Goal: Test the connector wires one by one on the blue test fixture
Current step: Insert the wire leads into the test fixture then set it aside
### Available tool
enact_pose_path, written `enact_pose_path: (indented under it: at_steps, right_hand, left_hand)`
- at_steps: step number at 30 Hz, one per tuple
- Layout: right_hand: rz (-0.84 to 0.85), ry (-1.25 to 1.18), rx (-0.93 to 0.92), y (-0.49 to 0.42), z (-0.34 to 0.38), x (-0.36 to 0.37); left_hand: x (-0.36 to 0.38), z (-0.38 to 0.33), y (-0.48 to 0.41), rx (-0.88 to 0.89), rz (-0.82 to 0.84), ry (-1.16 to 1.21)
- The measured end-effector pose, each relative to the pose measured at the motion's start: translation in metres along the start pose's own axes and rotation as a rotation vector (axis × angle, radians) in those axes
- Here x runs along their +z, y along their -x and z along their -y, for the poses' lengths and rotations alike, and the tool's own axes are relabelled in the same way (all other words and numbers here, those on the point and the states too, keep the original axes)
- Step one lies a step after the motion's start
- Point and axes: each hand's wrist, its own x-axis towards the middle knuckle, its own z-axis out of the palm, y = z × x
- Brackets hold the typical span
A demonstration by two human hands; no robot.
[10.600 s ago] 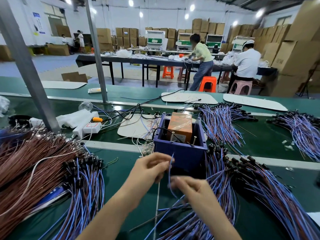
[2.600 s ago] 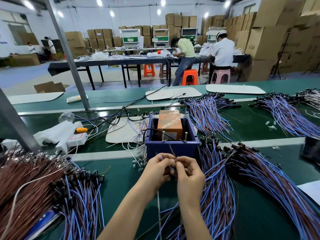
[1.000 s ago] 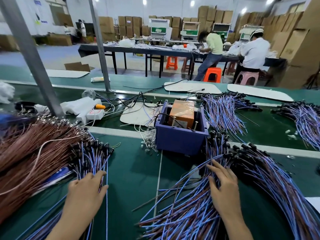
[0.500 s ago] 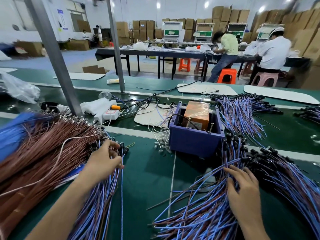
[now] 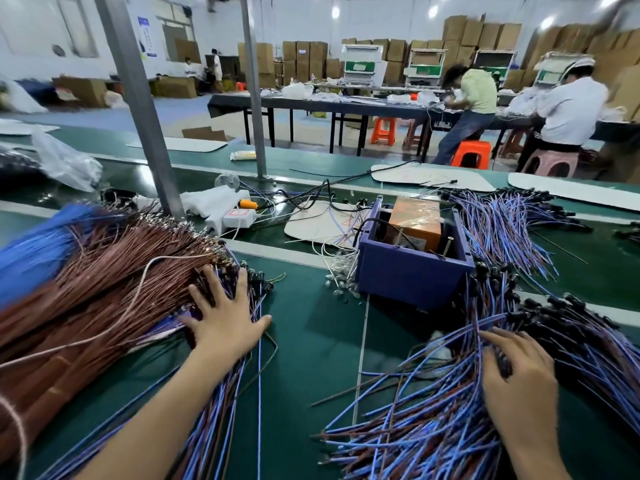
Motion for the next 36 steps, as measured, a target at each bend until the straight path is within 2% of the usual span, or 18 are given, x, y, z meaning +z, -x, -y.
enact_pose_path:
  at_steps: [7,13,16,19,24,29,31,34,36]
  right_hand:
    - [0.014,-0.039,0.002,0.002,0.002,0.003]
    - [0.001,-0.052,0.010,0.000,0.000,0.001]
    - [-0.005,-0.065,0.015,-0.002,0.000,0.002]
    - [0.000,-0.053,0.019,-0.002,0.000,0.003]
    - [0.001,-0.051,0.026,-0.001,0.000,0.003]
    - [0.005,-0.055,0.032,-0.001,-0.001,0.003]
    - [0.000,-0.056,0.031,-0.001,-0.002,0.003]
    - [-0.007,-0.064,0.029,0.000,-0.001,0.004]
    - [-0.007,-0.069,0.033,0.000,-0.001,0.003]
  left_hand:
    - [0.010,-0.002,0.044,0.072,-0.185,-0.110]
    - [0.019,0.002,0.055,-0.076,-0.158,-0.132]
    - [0.012,-0.006,0.043,-0.069,-0.187,-0.093]
    - [0.012,-0.016,0.040,0.025,-0.199,0.043]
    - [0.027,-0.029,0.051,0.276,-0.199,0.097]
    - [0.031,-0.017,0.071,0.480,-0.183,0.180]
    - [0.028,-0.011,0.073,0.521,-0.189,0.296]
    - [0.009,-0.013,0.052,0.280,-0.090,0.686]
    - [0.002,-0.019,0.025,0.117,-0.062,0.818]
